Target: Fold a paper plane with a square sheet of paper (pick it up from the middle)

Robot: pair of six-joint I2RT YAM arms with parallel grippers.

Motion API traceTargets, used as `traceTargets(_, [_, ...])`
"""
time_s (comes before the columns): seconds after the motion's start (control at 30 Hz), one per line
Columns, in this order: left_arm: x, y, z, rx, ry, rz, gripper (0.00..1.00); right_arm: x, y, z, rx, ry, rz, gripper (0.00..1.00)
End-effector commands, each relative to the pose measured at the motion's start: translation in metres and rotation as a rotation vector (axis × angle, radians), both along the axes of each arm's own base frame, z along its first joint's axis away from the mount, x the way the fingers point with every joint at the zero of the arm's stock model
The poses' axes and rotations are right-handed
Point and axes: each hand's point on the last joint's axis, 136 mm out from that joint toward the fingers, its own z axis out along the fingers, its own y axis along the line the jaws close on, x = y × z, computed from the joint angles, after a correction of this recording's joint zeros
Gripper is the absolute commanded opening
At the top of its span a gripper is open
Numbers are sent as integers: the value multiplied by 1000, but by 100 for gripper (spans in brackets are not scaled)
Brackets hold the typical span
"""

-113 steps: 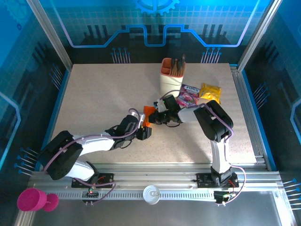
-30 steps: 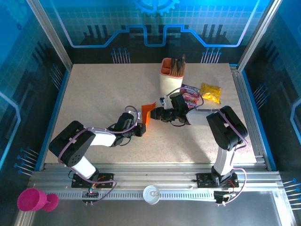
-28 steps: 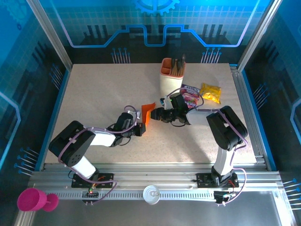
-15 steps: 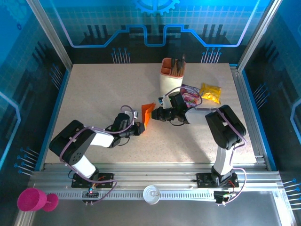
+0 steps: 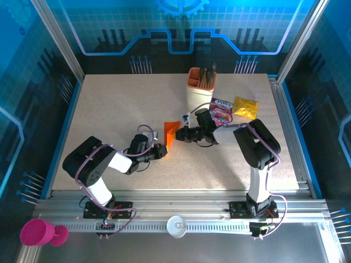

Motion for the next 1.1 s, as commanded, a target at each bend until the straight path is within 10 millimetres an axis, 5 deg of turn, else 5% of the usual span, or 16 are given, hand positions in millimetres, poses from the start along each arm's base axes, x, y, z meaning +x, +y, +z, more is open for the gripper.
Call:
traceTargets(0.0, [0,0,2,-37,-2,-3,0,0,12,2,20,-24,46,13])
traceTargets(1.07, [0,9,-7,-63,12,20,0,5,41,-26,-21,39,108,9])
